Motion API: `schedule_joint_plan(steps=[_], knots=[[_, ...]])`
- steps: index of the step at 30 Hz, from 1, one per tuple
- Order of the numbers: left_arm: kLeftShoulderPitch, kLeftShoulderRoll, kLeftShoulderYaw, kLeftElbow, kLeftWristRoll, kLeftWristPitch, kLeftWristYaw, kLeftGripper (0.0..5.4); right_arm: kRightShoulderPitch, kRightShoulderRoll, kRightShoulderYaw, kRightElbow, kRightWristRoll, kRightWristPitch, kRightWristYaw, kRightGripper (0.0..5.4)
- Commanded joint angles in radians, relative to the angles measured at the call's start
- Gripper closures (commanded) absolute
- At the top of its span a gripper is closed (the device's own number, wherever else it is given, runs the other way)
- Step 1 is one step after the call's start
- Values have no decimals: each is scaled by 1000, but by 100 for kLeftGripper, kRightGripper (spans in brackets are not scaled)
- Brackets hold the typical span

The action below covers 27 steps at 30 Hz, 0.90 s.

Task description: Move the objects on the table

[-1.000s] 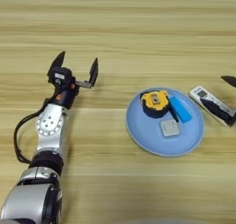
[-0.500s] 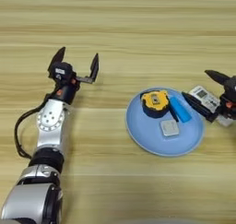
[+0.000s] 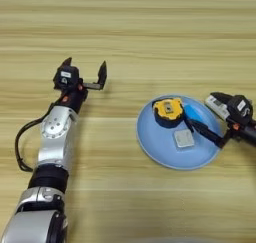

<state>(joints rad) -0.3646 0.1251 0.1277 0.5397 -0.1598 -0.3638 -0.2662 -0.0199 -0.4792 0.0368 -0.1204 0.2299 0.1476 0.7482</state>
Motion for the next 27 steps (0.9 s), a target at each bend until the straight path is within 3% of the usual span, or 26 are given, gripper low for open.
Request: schedule_joint_plan(steps=[1,9,27], knots=[[24,-7,-11,-50,6,32,10,0,15,-33,10,-26,1,52,15,4],[44,-9,-25,-108,10,29,12,0,25,-54,23,-58,12,126,37,4],[51,-10,-36,-115,4,6,-6,0,-116,-64,60,60,-29,153,54,4]])
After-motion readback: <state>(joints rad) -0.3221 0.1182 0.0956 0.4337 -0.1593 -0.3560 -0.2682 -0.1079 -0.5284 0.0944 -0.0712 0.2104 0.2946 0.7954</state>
